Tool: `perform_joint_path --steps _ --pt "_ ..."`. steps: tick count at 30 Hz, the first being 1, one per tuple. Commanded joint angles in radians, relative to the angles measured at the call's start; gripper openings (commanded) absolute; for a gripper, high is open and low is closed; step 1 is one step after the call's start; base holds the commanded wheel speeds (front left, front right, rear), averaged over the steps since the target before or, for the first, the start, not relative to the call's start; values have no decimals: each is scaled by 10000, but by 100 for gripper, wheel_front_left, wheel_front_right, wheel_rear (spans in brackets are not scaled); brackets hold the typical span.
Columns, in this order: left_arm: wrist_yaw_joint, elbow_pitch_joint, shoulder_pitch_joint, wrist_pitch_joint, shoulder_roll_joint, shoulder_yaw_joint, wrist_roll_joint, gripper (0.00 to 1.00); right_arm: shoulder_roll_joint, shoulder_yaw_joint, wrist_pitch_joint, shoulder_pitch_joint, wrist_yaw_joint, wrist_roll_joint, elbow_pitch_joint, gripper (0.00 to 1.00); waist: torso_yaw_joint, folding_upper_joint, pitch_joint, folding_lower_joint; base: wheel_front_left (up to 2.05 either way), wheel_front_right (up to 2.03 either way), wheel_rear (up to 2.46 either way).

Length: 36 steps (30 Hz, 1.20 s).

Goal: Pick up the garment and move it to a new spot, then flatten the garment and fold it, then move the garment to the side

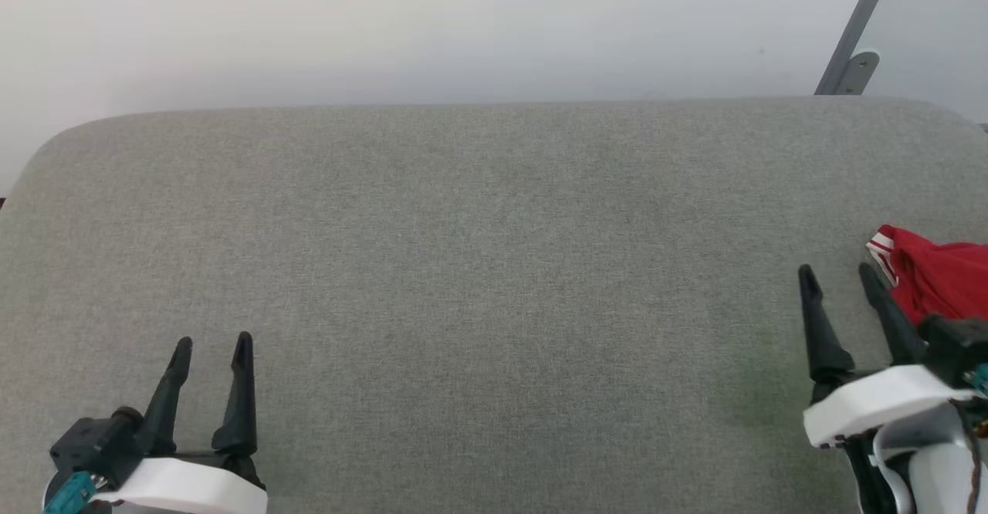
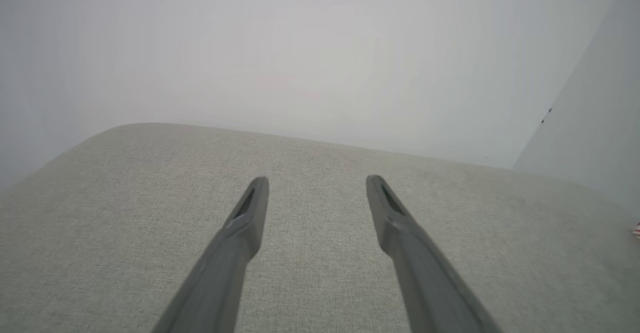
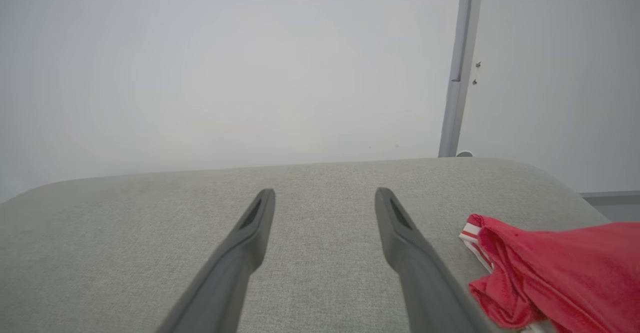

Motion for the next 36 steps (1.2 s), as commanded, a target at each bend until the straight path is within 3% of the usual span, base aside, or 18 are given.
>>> perform_joint_path --steps 1,15,36 --pt "12 -119 137 -46 -37 48 112 100 35 -105 66 195 -14 43 -240 100 -4 0 -3 0 0 0 0" --pt "12 -1128 982 -46 -239 469 523 100 844 -940 576 1700 -11 -87 -2473 100 -90 0 37 0 0 0 0" --pt "12 -1115 902 -48 -299 434 698 100 1111 -1078 857 1772 -11 139 -2722 100 -91 0 8 0 0 0 0"
